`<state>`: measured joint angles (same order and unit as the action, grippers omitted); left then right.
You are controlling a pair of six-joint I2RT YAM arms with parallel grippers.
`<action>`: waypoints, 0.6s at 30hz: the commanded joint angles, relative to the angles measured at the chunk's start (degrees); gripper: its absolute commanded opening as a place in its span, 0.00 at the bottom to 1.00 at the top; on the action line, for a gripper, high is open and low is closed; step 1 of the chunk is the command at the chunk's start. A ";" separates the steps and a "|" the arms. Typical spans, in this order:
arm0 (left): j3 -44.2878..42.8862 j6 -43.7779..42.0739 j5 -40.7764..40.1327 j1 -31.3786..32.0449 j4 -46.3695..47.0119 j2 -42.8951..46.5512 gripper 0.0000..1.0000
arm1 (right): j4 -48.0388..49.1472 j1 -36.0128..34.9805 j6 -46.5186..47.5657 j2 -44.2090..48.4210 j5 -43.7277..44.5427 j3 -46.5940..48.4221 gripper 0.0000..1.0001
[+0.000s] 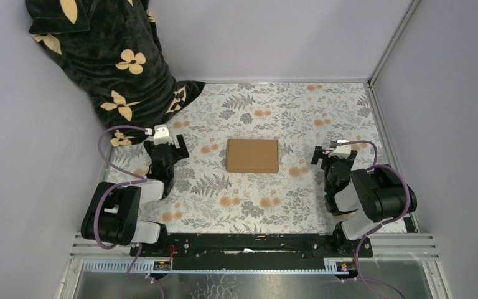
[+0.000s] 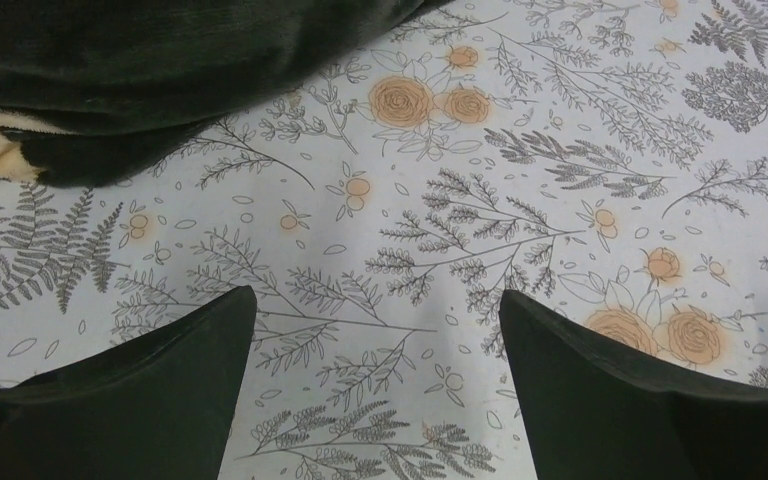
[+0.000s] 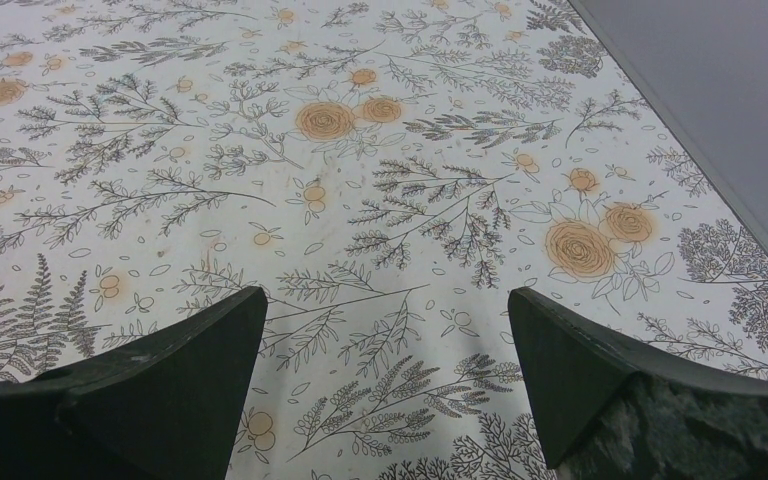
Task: Fold the paper box
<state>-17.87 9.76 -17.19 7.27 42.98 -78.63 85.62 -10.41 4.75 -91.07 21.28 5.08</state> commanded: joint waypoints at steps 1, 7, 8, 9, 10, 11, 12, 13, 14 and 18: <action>-0.24 -1.11 -2.46 -0.72 6.90 0.41 0.99 | 4.46 0.31 1.15 0.10 -0.80 0.18 1.00; 6.48 -4.90 -0.37 -0.76 21.67 1.06 0.99 | 4.46 0.31 1.14 0.13 -0.88 0.19 1.00; 7.07 -5.26 -0.02 -0.84 24.98 -0.65 0.99 | 4.54 0.31 1.17 0.18 -0.83 0.19 1.00; 6.28 -5.21 1.23 -1.08 24.69 -2.41 0.99 | 4.55 0.31 1.22 0.07 -0.83 0.19 1.00; 4.93 -5.97 2.80 -1.19 23.56 -3.72 0.99 | 4.51 0.31 1.18 0.10 -0.85 0.19 1.00; 3.28 -6.18 3.24 -1.20 21.20 -4.79 0.99 | 4.47 0.32 1.22 0.08 -0.82 0.27 1.00; 2.25 -5.10 -0.10 -1.16 19.99 -5.69 0.99 | 4.42 0.31 1.16 0.10 -0.80 0.32 1.00; 2.96 -3.86 -2.59 -1.22 22.00 -6.27 0.99 | 4.32 0.31 1.14 0.10 -0.84 0.32 1.00; 4.61 -3.20 -3.16 -1.21 24.17 -6.52 0.99 | 4.25 0.31 1.17 0.12 -0.80 0.30 0.99; 8.12 -7.27 4.81 -1.20 31.64 -7.23 0.99 | 3.89 0.31 1.22 0.18 -0.83 0.50 1.00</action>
<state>-11.94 6.31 -17.02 6.61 63.88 -86.04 85.62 -10.41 4.91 -91.09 21.28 5.06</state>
